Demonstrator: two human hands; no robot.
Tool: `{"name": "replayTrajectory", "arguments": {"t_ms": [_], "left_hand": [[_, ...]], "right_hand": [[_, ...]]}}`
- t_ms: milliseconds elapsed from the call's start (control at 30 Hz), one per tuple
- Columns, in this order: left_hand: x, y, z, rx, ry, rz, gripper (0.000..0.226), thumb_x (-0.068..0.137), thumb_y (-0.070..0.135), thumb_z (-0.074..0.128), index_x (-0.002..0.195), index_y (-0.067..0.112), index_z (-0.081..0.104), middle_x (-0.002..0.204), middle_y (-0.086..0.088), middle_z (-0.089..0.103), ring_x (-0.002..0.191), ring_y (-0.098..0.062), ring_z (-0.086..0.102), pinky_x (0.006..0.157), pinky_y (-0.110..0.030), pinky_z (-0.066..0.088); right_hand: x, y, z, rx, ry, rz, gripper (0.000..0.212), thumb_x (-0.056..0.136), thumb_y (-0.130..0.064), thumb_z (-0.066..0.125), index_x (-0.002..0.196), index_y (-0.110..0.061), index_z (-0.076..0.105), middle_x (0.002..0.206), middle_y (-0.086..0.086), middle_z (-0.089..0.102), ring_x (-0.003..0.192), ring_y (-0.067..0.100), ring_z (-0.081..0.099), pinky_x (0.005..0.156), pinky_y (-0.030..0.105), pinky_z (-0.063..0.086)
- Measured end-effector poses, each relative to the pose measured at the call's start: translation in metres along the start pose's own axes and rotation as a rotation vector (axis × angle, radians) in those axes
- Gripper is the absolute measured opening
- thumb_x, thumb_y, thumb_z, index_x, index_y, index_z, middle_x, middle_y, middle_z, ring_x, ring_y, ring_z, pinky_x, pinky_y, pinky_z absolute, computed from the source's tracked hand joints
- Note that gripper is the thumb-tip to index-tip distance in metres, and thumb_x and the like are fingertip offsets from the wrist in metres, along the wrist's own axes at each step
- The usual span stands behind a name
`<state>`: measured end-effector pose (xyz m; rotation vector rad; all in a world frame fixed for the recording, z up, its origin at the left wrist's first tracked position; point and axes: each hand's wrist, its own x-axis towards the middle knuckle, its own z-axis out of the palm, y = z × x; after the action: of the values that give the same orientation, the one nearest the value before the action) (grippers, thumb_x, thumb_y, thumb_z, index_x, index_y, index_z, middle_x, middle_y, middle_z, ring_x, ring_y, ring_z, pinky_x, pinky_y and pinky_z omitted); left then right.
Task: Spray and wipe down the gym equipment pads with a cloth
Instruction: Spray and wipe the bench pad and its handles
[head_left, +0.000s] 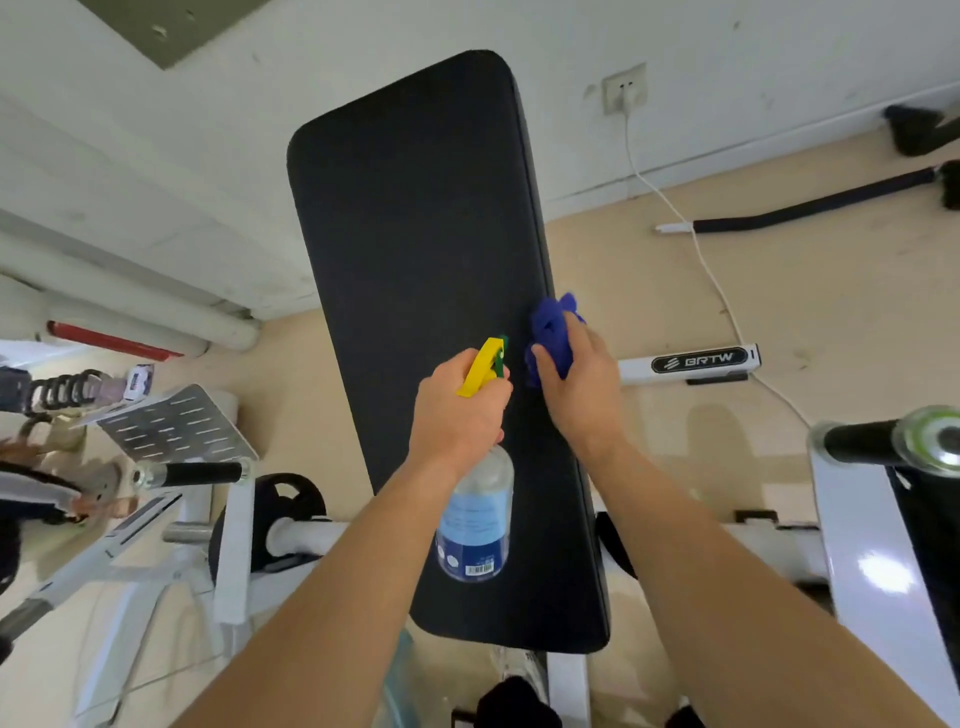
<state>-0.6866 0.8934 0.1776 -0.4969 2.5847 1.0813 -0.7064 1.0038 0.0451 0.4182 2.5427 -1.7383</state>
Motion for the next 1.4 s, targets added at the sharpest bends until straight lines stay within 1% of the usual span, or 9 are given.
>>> {"name": "replayTrajectory", "arguments": {"t_ms": [233,400,533,667,833,1067,1200,1300,1400], "left_hand": [[-0.032,-0.026,0.047,0.011,-0.044,-0.03,0.013,0.097,0.013,0.058,0.095,0.007,0.069,0.097,-0.024,0.07,0.073,-0.023,0.06,0.064,-0.047,0.064],[-0.047,-0.046,0.07,-0.009,-0.038,-0.099,0.015,0.095,0.023,0.06,0.094,0.009,0.067,0.094,-0.021,0.07,0.069,-0.022,0.059,0.072,-0.059,0.063],[-0.052,-0.058,0.081,0.022,-0.069,-0.136,0.023,0.084,0.034,0.058,0.082,0.011,0.06,0.073,-0.013,0.06,0.062,-0.023,0.054,0.069,-0.063,0.061],[-0.062,-0.064,0.074,0.0,-0.044,-0.162,0.018,0.089,0.024,0.06,0.082,0.007,0.062,0.077,-0.02,0.063,0.064,-0.022,0.057,0.071,-0.062,0.061],[-0.06,-0.068,0.049,-0.036,0.008,-0.08,0.01,0.097,0.009,0.06,0.094,0.006,0.069,0.091,-0.021,0.071,0.059,-0.01,0.061,0.059,-0.036,0.061],[-0.06,-0.063,0.035,0.022,-0.043,0.055,0.024,0.088,0.031,0.056,0.09,0.011,0.069,0.089,-0.017,0.07,0.081,-0.038,0.067,0.07,-0.063,0.06],[-0.073,-0.075,0.035,0.005,-0.077,0.064,0.02,0.089,0.025,0.058,0.091,0.008,0.069,0.09,-0.021,0.07,0.073,-0.036,0.064,0.068,-0.059,0.062],[-0.078,-0.087,0.034,-0.013,-0.095,0.038,0.012,0.097,0.008,0.059,0.094,0.001,0.068,0.094,-0.028,0.068,0.063,-0.02,0.058,0.055,-0.036,0.062],[-0.084,-0.099,0.032,0.012,-0.118,0.057,0.017,0.095,0.018,0.06,0.094,0.004,0.068,0.091,-0.023,0.07,0.063,-0.023,0.063,0.062,-0.052,0.063]], "right_hand": [[-0.109,0.078,-0.029,0.047,-0.235,0.175,0.039,0.094,-0.023,0.066,0.132,-0.02,0.059,0.111,0.0,0.069,0.1,0.02,0.065,0.087,0.028,0.048],[-0.098,0.078,-0.077,0.351,0.063,0.316,0.018,0.099,-0.017,0.054,0.109,-0.03,0.061,0.084,0.0,0.068,0.072,0.014,0.063,0.066,0.027,0.054],[-0.067,0.064,-0.093,0.33,0.174,0.285,0.02,0.099,-0.03,0.056,0.117,-0.024,0.061,0.094,-0.005,0.069,0.084,0.01,0.065,0.071,0.02,0.051],[-0.028,0.034,-0.065,0.426,0.081,0.148,0.027,0.101,-0.024,0.053,0.127,-0.019,0.058,0.1,-0.009,0.066,0.089,0.006,0.06,0.084,0.023,0.046],[-0.073,0.036,0.016,0.173,-0.015,0.115,0.049,0.103,-0.031,0.048,0.149,-0.018,0.041,0.144,0.008,0.048,0.13,0.023,0.048,0.112,0.038,0.038],[-0.191,0.104,0.016,-0.13,-0.17,0.265,0.055,0.103,-0.032,0.049,0.152,-0.016,0.034,0.158,0.005,0.03,0.134,0.029,0.046,0.101,0.039,0.043],[-0.156,0.088,0.019,-0.195,-0.105,0.232,0.051,0.102,-0.03,0.051,0.149,-0.015,0.038,0.153,0.004,0.039,0.122,0.03,0.055,0.097,0.044,0.05],[-0.153,0.079,0.025,-0.307,-0.006,0.188,0.052,0.1,-0.03,0.055,0.147,-0.015,0.042,0.15,0.004,0.043,0.111,0.028,0.063,0.085,0.039,0.055],[-0.175,0.085,0.038,-0.23,0.074,0.197,0.055,0.098,-0.027,0.058,0.149,-0.014,0.041,0.151,0.007,0.043,0.12,0.029,0.058,0.093,0.04,0.052]]}}
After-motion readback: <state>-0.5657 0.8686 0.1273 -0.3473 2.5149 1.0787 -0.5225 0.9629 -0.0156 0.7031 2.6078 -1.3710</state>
